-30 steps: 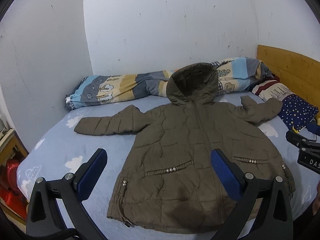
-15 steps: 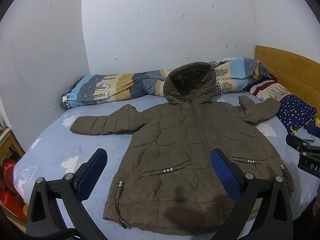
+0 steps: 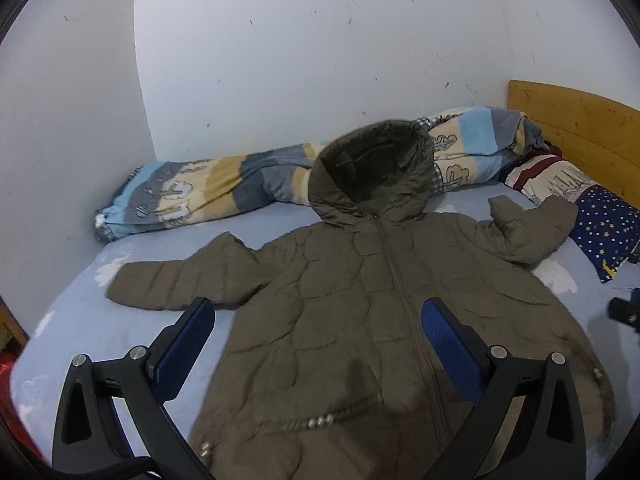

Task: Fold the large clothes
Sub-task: 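Move both tools over the spread olive jacket, then grasp the jacket sleeve cuff with the right gripper and lift it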

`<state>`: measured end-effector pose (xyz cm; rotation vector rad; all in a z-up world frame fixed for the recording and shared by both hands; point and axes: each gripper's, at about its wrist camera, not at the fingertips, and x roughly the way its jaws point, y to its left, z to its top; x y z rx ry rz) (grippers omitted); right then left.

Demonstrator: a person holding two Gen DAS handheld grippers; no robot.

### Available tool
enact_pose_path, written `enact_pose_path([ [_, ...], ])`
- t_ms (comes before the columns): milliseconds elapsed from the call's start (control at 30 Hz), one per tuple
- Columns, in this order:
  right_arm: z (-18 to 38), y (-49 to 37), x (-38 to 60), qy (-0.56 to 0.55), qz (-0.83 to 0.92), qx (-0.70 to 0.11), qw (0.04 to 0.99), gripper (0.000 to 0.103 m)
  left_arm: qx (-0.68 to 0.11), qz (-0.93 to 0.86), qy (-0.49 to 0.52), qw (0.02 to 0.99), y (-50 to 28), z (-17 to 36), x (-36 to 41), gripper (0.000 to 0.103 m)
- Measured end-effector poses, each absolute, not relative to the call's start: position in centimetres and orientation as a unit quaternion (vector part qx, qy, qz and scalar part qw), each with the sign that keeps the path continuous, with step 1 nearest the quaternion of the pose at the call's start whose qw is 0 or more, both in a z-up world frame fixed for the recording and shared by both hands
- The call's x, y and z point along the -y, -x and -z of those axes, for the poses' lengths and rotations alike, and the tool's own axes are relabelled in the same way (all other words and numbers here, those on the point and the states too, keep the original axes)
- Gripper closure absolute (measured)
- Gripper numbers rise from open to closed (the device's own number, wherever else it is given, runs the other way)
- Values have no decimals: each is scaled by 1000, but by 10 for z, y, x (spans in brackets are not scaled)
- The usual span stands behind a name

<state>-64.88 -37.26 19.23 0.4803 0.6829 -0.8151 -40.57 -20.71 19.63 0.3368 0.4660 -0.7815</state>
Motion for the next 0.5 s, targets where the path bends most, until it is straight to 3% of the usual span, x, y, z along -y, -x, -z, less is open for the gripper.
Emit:
enact_pose_path([
  [100,-176,659,402,-265,382,-318,826,17,-272,381,-188,863,386,-171,231,0],
  [267,-152,687,460,-373,361,-289,804,24,-290,381,-189,858,367,-161,244,0],
  [500,-157,728,549,-443,391,-227,774,24,-318,385,-183,847,358,-153,237,0],
])
